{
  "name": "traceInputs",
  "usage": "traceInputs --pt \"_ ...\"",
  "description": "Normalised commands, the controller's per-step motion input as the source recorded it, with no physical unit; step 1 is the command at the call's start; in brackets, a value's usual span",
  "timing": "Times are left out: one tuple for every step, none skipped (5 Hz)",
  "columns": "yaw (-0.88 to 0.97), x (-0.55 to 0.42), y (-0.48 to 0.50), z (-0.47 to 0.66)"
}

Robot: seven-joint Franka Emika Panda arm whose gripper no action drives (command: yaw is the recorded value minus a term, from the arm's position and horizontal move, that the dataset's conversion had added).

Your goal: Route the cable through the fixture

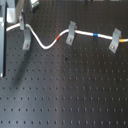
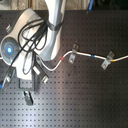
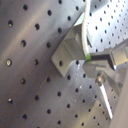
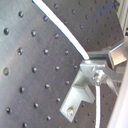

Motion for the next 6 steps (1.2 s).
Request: traceInputs --pt "-0.50 -0.138 0.145 0.06" --pt "-0.72 -0.223 0.209 0.20" --pt "-0.41 -0.313 0.270 0.15" --pt "0.00 -0.341 0.332 0.12" --pt "0.00 -0.245 0.251 0.15" --pt "-0.05 -0.001 0.003 0.09"
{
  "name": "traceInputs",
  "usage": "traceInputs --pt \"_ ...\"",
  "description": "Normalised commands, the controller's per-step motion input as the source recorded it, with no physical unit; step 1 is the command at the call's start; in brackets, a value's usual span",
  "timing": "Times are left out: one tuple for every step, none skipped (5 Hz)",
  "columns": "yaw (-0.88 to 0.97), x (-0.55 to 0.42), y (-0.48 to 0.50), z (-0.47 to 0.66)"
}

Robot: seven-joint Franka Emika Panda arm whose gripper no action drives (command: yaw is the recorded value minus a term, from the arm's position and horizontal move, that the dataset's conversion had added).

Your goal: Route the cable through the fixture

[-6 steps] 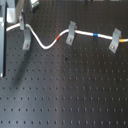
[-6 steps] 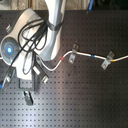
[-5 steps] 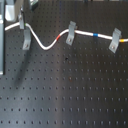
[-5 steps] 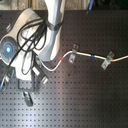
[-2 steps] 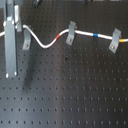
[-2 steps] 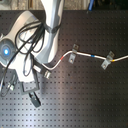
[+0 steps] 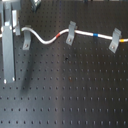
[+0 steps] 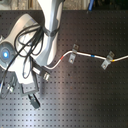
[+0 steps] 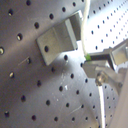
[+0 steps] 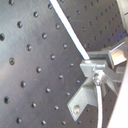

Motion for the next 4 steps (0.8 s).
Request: traceInputs --pt "-0.22 0.006 -0.021 0.38" --pt "-0.21 -0.063 -0.030 0.34" --pt "-0.34 -0.070 -0.033 0.41" --pt "-0.11 -0.119 -0.045 0.07"
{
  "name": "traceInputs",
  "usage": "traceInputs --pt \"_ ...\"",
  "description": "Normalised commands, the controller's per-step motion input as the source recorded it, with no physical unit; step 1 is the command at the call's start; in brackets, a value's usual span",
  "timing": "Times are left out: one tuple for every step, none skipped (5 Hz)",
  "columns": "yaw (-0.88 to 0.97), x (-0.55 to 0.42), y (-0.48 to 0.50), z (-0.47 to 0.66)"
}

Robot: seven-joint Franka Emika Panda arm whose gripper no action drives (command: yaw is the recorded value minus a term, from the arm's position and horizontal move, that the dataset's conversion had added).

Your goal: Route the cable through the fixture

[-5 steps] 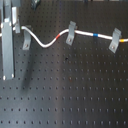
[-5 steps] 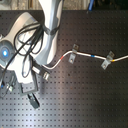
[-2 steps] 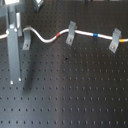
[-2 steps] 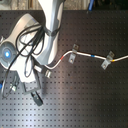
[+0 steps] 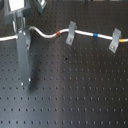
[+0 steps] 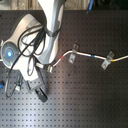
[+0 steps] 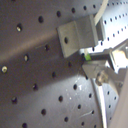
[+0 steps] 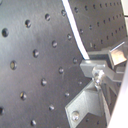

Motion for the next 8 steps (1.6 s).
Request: traceInputs --pt "0.18 -0.289 -0.133 -0.32" --pt "0.31 -0.499 -0.015 -0.20" --pt "0.02 -0.311 0.443 0.11" --pt "0.00 -0.241 0.464 0.21" --pt "-0.09 -0.082 0.252 0.28" --pt "-0.17 0.010 -0.033 0.00" --pt "-0.27 0.073 -0.006 -0.08" --pt "-0.36 0.355 -0.209 -0.17"
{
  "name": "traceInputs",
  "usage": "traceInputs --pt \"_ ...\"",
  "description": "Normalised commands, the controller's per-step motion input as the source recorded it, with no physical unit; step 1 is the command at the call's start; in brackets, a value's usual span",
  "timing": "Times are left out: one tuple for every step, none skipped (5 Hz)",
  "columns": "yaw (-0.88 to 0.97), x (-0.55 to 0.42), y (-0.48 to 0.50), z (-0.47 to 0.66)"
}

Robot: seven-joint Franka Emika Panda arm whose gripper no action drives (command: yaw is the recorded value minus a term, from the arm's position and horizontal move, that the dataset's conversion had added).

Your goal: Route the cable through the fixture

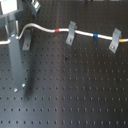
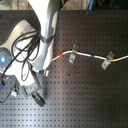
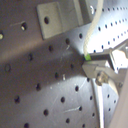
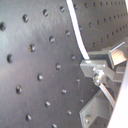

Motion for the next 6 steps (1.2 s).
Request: traceInputs --pt "-0.21 0.275 -0.221 -0.19" --pt "-0.05 0.090 -0.026 0.00" --pt "0.00 -0.018 0.031 0.07" --pt "0.38 0.090 0.055 0.05" --pt "0.91 0.012 -0.021 0.03" --pt "0.96 0.014 -0.032 0.04"
